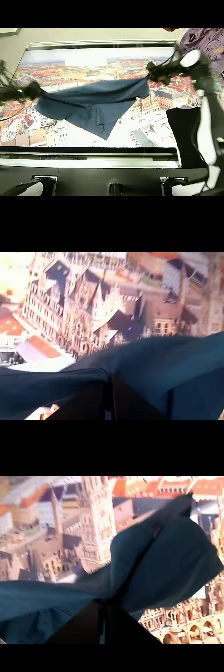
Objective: Fold the clothes and pants, and hang the long-sleeved shirts on hangers.
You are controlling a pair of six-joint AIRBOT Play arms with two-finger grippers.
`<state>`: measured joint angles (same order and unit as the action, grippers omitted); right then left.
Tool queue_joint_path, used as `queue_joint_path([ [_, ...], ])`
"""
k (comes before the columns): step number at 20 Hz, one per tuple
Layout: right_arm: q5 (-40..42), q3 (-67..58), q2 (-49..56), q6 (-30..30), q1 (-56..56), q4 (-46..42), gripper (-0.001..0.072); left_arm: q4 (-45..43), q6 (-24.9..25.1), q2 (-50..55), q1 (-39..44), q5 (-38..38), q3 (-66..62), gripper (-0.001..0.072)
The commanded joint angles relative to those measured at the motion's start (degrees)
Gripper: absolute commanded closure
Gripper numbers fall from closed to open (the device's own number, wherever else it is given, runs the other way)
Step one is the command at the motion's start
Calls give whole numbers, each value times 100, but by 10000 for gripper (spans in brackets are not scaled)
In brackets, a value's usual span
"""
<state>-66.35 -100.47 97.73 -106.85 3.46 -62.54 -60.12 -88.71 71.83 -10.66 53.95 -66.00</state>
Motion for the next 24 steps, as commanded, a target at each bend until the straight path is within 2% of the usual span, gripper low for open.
queue_joint_path([
  [1, 26, -2, 901, -79, 214, 79, 687, 81, -7, 1182, 74, -243, 286, 692],
  [5, 671, -4, 922, -210, 363, 50, 687, 118, -4, 1646, 74, -262, 286, 692],
  [8, 800, -4, 905, -334, 352, -7, 674, 116, -2, 1648, 74, -304, 282, 692],
  [9, 721, -4, 859, -334, 352, -57, 547, 118, -2, 1648, 74, -302, 282, 692],
  [10, 566, -4, 778, -334, 350, -125, 341, 118, -2, 1644, 74, -289, 282, 692],
  [11, 319, -4, 654, -236, 350, -240, 204, 118, -2, 1635, 74, -280, 282, 692],
  [14, -623, 7, 238, 610, 221, -297, 208, 116, 0, 1624, 74, -212, 280, 691],
  [15, -890, 26, 168, 745, 98, -271, 171, 116, 0, 1624, 74, -186, 280, 691],
  [17, -1145, 367, 26, 968, -151, 153, 160, 118, 0, 1624, 74, -120, 273, 691],
  [20, -861, 1733, -262, 1333, -133, 1351, 161, 116, 17, 1624, 74, -94, 273, 691],
  [24, 232, 3191, -422, 1506, 450, 2009, 162, 116, 17, 1624, 74, -85, 273, 691],
])
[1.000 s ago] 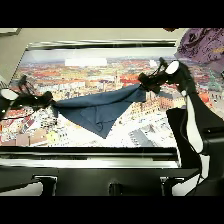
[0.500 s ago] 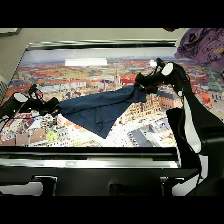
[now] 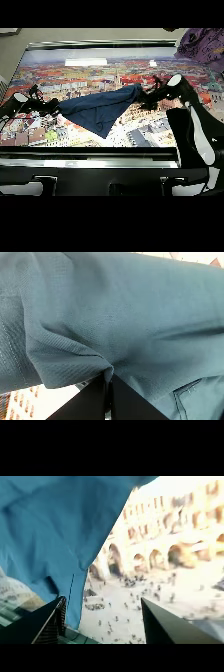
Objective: Fold the clothes and pants, and hang the long-sleeved shirts on hangers.
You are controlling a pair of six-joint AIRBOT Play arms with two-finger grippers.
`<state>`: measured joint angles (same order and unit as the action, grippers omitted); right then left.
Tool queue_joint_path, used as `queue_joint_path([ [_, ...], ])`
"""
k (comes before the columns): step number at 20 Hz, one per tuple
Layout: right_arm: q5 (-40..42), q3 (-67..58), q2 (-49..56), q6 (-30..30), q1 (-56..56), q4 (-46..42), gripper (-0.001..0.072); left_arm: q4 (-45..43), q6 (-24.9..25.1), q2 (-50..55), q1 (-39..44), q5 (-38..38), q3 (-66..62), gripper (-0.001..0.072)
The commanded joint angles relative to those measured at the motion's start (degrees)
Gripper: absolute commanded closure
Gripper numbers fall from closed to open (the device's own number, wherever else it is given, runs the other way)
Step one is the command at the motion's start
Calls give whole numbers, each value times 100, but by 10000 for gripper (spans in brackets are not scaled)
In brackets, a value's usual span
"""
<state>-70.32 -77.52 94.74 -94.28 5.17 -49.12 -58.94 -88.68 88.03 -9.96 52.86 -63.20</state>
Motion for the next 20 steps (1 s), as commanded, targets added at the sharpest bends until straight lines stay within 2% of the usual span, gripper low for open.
queue_joint_path([
  [1, 892, 1045, -114, 264, 417, 761, 162, -2, 15, 4, 4, 24, -7, 691],
  [7, 1744, 1106, 330, 302, 835, 1318, 175, 0, 13, 4, 4, 26, -7, 691],
  [10, 1969, 1106, 501, 302, 909, 1405, 200, 0, 15, 4, 4, 24, -7, 691],
  [11, 2026, 1106, 520, 302, 907, 1408, 249, 0, 15, 4, 4, 24, -7, 691],
  [16, 2496, 1106, 520, 210, 909, 1628, 271, -2, 15, 7, 4, 20, -7, 691],
  [19, 2542, 1106, 520, 249, 909, 1674, 421, -2, 15, 7, 4, 17, -7, 691],
  [20, 2520, 1106, 520, 313, 909, 1674, 512, -2, 15, 7, 4, 17, -7, 691],
])
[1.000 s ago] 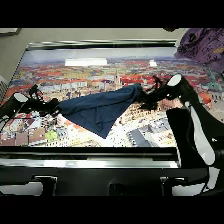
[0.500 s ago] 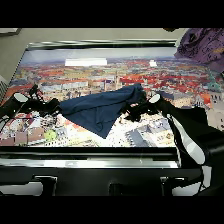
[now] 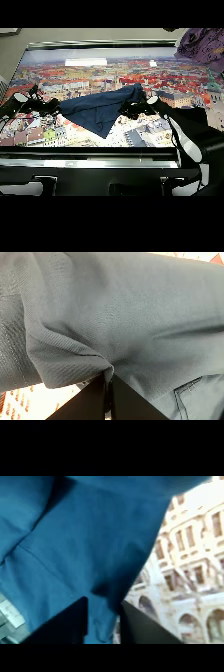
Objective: Fold the clothes and pants, and hang the long-sleeved shirts on hangers.
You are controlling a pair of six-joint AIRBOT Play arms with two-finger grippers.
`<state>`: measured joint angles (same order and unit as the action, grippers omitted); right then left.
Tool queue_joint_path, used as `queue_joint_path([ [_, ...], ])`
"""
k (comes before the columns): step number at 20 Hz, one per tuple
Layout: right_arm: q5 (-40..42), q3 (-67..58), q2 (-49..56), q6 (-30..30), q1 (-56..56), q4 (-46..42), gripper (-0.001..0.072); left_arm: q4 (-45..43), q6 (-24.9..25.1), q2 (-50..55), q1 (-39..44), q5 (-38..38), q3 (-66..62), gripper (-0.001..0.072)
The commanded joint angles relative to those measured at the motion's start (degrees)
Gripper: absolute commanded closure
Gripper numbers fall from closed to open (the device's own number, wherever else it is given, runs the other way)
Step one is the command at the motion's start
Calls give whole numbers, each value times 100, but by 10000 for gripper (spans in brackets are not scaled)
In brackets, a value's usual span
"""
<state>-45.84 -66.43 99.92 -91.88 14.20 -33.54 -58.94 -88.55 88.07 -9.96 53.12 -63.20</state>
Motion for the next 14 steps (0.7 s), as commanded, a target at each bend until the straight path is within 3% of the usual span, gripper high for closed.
queue_joint_path([
  [1, 50, -2, 2, 116, 7, 118, 643, -2, 2, 2, 4, -9, -7, 691],
  [2, 52, -2, -2, 129, 4, 118, 685, -2, 2, 0, 4, -4, -7, 690],
  [8, 98, -221, -643, 343, -164, 55, 688, -291, 4, -256, -83, 48, -474, 692],
  [14, 48, -1969, -2651, 590, -826, -824, 688, -1222, 24, -1353, -103, 535, -2789, 693],
])
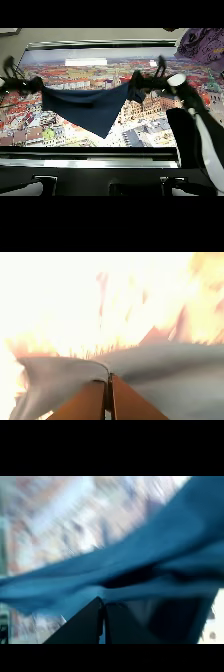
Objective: Fold the clothes and pants, and hang the long-sleeved shirts on hangers.
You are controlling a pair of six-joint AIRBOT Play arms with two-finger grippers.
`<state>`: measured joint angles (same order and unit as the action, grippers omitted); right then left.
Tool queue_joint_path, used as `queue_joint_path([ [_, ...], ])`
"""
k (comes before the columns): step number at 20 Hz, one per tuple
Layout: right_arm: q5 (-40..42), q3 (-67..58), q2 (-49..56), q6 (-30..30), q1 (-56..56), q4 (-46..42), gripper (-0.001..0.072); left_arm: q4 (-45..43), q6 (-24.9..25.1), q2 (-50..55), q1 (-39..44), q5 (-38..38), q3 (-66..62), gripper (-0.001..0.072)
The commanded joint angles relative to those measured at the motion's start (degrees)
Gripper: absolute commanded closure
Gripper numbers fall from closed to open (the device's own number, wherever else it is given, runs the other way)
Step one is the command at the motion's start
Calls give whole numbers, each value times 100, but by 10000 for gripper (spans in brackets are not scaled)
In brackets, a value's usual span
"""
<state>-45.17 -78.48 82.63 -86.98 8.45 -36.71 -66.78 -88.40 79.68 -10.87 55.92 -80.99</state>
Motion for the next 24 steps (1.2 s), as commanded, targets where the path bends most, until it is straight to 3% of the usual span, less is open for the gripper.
queue_joint_path([
  [1, -63, -1034, -1355, 50, -304, -734, 688, -505, 9, -800, -11, 315, -1386, 692],
  [5, -184, -1749, -3224, -651, -330, -1941, 688, -789, -20, -2199, -11, 323, -2352, 692],
  [7, -184, -1840, -4076, -1318, -330, -2503, 688, -835, -42, -2896, -11, 343, -2387, 692],
  [10, -188, -1840, -4813, -2682, -330, -3165, 688, -1032, -83, -3703, -11, 557, -2385, 692],
  [12, -199, -1840, -4927, -3062, -328, -3204, 688, -1443, -238, -3963, -11, 654, -2385, 692],
  [18, -1071, -1838, -3700, -3056, -323, -3182, 687, -1484, -114, -3154, -9, 966, -1899, 691],
  [21, -1692, -1742, -2354, -2833, -323, -3510, 689, -1329, -7, -2044, 2, 942, -1447, 690],
  [24, -1499, -1637, -863, -2833, -323, -3657, 689, -1226, 15, -533, 79, 922, -1255, 690],
])
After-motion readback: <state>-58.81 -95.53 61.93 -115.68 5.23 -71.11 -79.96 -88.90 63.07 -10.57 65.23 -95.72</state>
